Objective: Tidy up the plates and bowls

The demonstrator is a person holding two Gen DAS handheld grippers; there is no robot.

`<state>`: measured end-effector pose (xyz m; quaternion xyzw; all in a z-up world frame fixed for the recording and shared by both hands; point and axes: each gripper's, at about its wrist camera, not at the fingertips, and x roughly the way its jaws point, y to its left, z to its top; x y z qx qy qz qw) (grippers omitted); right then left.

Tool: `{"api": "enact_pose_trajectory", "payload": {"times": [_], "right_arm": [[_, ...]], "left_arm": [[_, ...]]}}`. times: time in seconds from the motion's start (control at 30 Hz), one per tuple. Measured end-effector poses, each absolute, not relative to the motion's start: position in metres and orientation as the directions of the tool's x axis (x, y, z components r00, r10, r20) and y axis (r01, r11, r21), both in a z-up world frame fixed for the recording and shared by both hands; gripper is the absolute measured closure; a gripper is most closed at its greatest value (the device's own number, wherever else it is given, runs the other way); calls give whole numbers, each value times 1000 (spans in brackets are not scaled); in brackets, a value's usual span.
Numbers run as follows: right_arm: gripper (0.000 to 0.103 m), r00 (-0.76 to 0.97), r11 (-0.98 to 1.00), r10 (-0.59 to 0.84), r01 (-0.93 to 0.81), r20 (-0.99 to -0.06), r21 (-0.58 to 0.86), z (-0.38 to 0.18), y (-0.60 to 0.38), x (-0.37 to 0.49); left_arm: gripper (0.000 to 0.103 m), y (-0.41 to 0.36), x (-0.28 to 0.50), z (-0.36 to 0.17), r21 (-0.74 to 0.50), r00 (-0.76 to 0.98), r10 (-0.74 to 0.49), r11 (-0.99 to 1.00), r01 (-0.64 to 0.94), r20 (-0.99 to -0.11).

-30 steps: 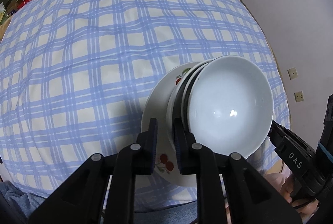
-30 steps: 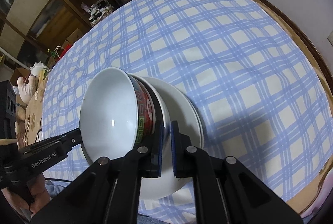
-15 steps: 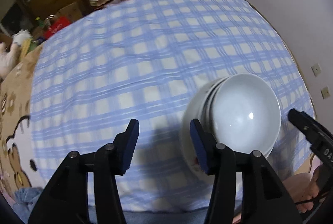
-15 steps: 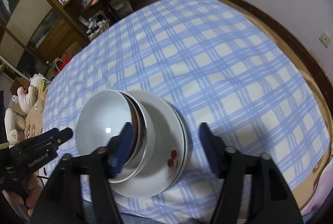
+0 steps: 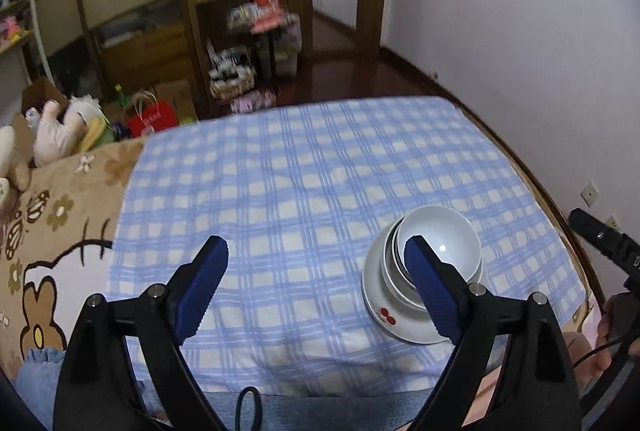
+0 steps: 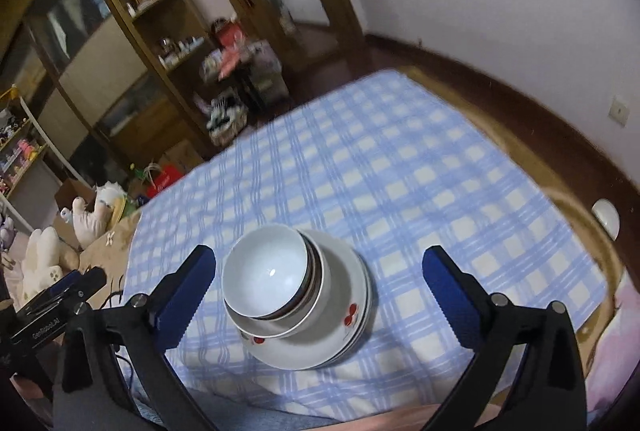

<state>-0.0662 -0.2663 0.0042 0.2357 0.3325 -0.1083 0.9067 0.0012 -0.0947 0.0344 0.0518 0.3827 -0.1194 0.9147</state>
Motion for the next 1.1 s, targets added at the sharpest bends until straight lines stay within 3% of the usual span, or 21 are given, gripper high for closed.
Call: {"api": "enact_pose_trajectory", "payload": {"times": [0.2,0.47,0.7,0.87,1.1], "right_arm": [[0,823,901,-103,315,-558,298,17,-249,-104],[0,879,935,-183,294,-441,197,19,-223,-133],[0,896,954,-173,255,-408,156,15,-209,-133],[0,887,951,-243,298,-393,85,11,-199,-130],[0,859,949,-224,300,-460,98,-1,-207,-117]], "left_arm": [[9,-87,-41,37,44,771,-199,959,281,-605],[9,-80,-61,24,-15,805,-268,951,307,-529],[9,-86,-57,6,33,802,-220,958,286,-556],[8,-89,-54,-1,50,798,-206,958,283,-566],[8,-91,-37,-16,57,766,-172,963,262,-620]]}}
